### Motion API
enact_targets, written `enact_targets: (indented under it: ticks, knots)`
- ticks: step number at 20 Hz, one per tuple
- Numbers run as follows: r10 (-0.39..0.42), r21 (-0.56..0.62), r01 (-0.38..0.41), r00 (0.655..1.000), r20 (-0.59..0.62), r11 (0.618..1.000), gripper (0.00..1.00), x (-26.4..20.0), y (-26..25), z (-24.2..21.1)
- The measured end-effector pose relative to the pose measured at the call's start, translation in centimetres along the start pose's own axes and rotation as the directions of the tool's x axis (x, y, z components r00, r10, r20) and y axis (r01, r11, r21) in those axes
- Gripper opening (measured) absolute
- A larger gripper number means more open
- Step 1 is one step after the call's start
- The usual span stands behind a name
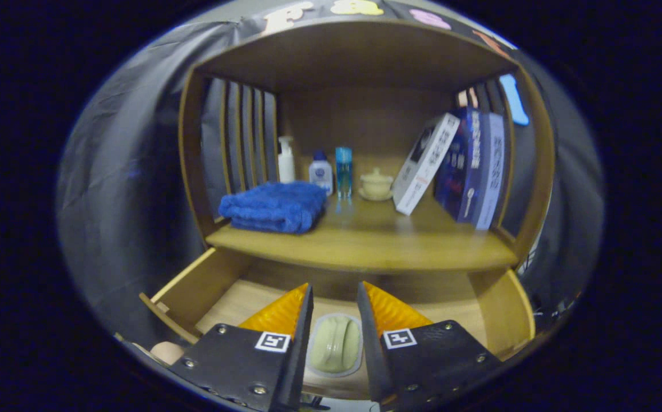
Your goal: Pull open the drawer, take out the items inside it, and place them on the countertop above the cabinet.
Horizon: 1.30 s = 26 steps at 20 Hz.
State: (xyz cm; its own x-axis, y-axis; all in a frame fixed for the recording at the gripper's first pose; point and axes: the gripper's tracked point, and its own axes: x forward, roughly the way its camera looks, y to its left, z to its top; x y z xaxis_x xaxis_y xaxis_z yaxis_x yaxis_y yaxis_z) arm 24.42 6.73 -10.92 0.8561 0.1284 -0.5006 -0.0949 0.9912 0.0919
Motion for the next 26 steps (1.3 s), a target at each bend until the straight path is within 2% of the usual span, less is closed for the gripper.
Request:
enact_targets:
  ticks: [2,4,8,14,16,18,19,22,26]
  knots:
    - [-0.004,0.022,0.006,0.995,-0.101,1.000,0.45,1.6,-0.5,-2.1]
    - [-0.008,0.042,0.014,0.989,-0.149,0.999,0.45,2.5,-0.7,-3.4]
    - [-0.021,0.046,0.032,0.975,-0.221,0.998,0.45,3.8,-0.8,-6.6]
    - [-0.007,0.070,0.027,0.964,-0.267,0.997,0.45,4.5,-1.2,-8.1]
    - [-0.006,0.076,0.027,0.963,-0.268,0.997,0.27,3.8,-1.0,-8.0]
    - [-0.018,0.068,0.035,0.972,-0.233,0.997,0.27,4.3,-1.1,-7.4]
    - [-0.028,0.055,0.042,0.973,-0.231,0.998,0.14,4.2,-1.0,-7.4]
    - [-0.051,0.034,0.059,0.975,-0.215,0.998,0.14,4.3,-0.9,-7.6]
    - [-0.050,0.076,0.065,0.980,-0.190,0.995,0.14,4.0,-1.4,-7.1]
